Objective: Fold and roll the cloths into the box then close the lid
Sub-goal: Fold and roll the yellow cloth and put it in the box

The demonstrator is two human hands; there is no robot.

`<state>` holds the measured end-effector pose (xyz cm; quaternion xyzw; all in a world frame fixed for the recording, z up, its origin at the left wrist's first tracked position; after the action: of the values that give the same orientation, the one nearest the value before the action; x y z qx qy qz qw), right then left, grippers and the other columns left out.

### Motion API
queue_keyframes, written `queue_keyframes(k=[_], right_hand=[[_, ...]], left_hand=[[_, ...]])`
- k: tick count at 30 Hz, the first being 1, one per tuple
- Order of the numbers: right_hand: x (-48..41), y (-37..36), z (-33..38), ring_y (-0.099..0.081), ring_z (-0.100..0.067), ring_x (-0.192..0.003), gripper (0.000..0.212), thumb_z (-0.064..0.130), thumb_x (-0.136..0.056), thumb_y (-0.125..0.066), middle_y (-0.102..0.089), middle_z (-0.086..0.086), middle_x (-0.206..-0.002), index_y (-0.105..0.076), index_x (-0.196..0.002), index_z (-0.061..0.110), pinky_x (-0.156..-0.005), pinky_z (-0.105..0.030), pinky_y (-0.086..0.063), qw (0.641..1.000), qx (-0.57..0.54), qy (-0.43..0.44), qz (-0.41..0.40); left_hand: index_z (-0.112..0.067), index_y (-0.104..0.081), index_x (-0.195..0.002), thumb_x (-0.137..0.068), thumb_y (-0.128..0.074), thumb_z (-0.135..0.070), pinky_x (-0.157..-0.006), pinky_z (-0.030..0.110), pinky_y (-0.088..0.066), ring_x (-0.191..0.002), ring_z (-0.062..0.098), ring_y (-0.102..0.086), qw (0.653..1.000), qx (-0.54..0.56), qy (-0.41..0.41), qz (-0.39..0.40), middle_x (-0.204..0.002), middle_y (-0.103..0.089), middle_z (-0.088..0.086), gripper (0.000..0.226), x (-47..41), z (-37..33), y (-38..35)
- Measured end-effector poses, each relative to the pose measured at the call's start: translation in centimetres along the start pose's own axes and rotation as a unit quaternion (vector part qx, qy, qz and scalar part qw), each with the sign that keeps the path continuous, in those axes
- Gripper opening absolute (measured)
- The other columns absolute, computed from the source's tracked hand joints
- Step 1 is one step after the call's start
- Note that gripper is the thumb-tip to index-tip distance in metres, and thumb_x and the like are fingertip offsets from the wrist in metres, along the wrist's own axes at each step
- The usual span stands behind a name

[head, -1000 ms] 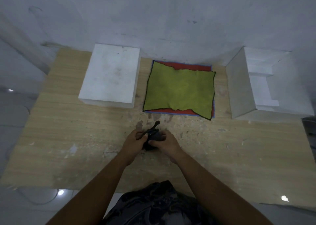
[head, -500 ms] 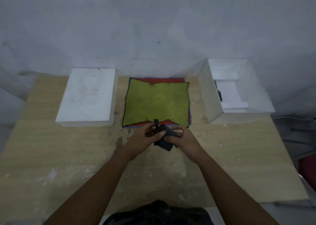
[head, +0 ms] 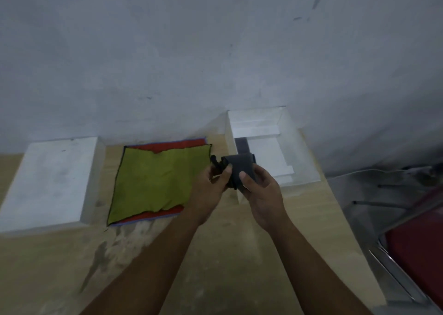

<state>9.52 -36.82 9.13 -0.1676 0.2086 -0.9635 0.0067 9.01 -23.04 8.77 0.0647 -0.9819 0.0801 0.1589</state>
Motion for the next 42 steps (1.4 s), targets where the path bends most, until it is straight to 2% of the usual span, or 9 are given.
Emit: queue_keyframes(k=[4,10,12,16,21,27,35,39,42], right_hand=[[-3.7,3.0,2.9,-0.065,-0.03,-0.108,0.043,0.006,-0.087,-0.063,-0.066,-0.014,-0.119,-0.055,-0.129,0.005,-0.087,-0.037,-0.056,1.0,0.006,0.017,0.008],[-12.4,7.3,6.3,-0.067,-0.03,-0.101,0.047,0.012,-0.086,-0.069,-0.066,-0.018,-0.114,-0.049,-0.126,-0.001,-0.072,-0.03,-0.059,0.992,0.096,-0.044,-0.072],[-15.5,8.2,6.3,-0.068,-0.025,-0.089,0.032,0.015,-0.085,-0.07,-0.07,-0.013,-0.098,-0.06,-0.111,0.0,-0.066,-0.027,-0.057,0.983,0.152,-0.048,-0.094],[-20.6,9.6,5.2,-0.066,-0.03,-0.097,0.019,0.025,-0.087,-0.067,-0.07,-0.015,-0.104,-0.067,-0.101,0.012,-0.089,-0.047,-0.055,0.954,0.267,-0.068,-0.116],[-24.2,10.2,3.3,-0.051,-0.018,-0.09,0.027,0.013,-0.096,-0.05,-0.057,-0.005,-0.106,-0.059,-0.12,0.005,-0.077,-0.027,-0.042,0.92,0.365,-0.11,-0.093],[-26.8,9.9,-0.2,-0.059,-0.024,-0.103,0.039,0.021,-0.089,-0.063,-0.061,-0.011,-0.116,-0.054,-0.122,0.002,-0.079,-0.028,-0.046,0.906,0.386,-0.128,-0.116],[-26.5,9.3,-0.4,-0.062,-0.029,-0.106,0.032,0.025,-0.086,-0.068,-0.067,-0.015,-0.113,-0.063,-0.11,0.004,-0.084,-0.026,-0.045,0.879,0.446,-0.073,-0.153],[-25.8,9.6,1.4,-0.058,-0.029,-0.112,0.042,0.033,-0.09,-0.061,-0.064,-0.012,-0.119,-0.06,-0.118,0.002,-0.085,-0.025,-0.041,0.874,0.462,-0.087,-0.127],[-24.9,8.9,3.2,-0.06,-0.027,-0.101,0.035,0.031,-0.093,-0.052,-0.062,-0.01,-0.104,-0.062,-0.109,0.001,-0.077,-0.021,-0.033,0.869,0.473,-0.057,-0.13]], left_hand=[[-0.016,-0.063,-0.112,-0.088,-0.065,-0.032,-0.087,0.028,-0.055,-0.098,0.007,-0.069,1.0,-0.027,-0.003,-0.004,-0.106,-0.071,-0.001,0.029,-3.2,-0.5,-3.8],[-0.009,-0.061,-0.112,-0.092,-0.061,-0.023,-0.066,0.007,-0.045,-0.087,0.01,-0.058,0.979,-0.176,-0.024,-0.102,-0.098,-0.062,-0.003,0.025,-7.9,0.3,-5.5],[-0.009,-0.06,-0.115,-0.092,-0.06,-0.023,-0.07,0.015,-0.045,-0.093,0.013,-0.058,0.971,-0.201,-0.004,-0.129,-0.104,-0.06,-0.001,0.026,-9.4,0.6,-5.6],[-0.012,-0.053,-0.131,-0.092,-0.06,-0.03,-0.09,0.031,-0.05,-0.101,0.013,-0.054,0.97,-0.21,0.038,-0.117,-0.116,-0.054,-0.004,0.043,-11.7,0.7,-5.9],[-0.014,-0.045,-0.141,-0.091,-0.061,-0.033,-0.098,0.023,-0.042,-0.111,0.004,-0.046,0.97,-0.212,0.049,-0.106,-0.129,-0.05,-0.006,0.056,-12.9,1.0,-5.7],[-0.006,-0.049,-0.136,-0.091,-0.061,-0.019,-0.078,-0.002,-0.039,-0.074,-0.034,-0.048,0.977,-0.184,0.028,-0.1,-0.114,-0.05,-0.017,0.048,-13.3,2.0,-5.6],[-0.011,-0.048,-0.137,-0.09,-0.063,-0.023,-0.09,0.019,-0.044,-0.081,-0.021,-0.056,0.98,-0.17,0.033,-0.101,-0.12,-0.047,-0.014,0.051,-13.4,1.8,-5.5],[-0.014,-0.048,-0.138,-0.089,-0.063,-0.035,-0.096,0.035,-0.052,-0.11,0.01,-0.057,0.979,-0.176,0.062,-0.083,-0.124,-0.053,-0.01,0.055,-12.8,1.3,-4.7],[-0.013,-0.053,-0.132,-0.094,-0.058,-0.027,-0.085,0.031,-0.055,-0.099,0.011,-0.061,0.978,-0.182,0.067,-0.081,-0.122,-0.058,0.0,0.042,-11.8,1.2,-3.8]])
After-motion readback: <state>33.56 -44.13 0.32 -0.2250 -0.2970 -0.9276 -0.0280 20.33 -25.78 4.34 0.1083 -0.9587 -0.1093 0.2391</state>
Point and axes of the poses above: each hand's wrist, its own x-axis away from the middle knuckle, its own y-axis out of the back of the hand, z = x × y, the point moved 1 cm from there along -x, towards the middle knuckle
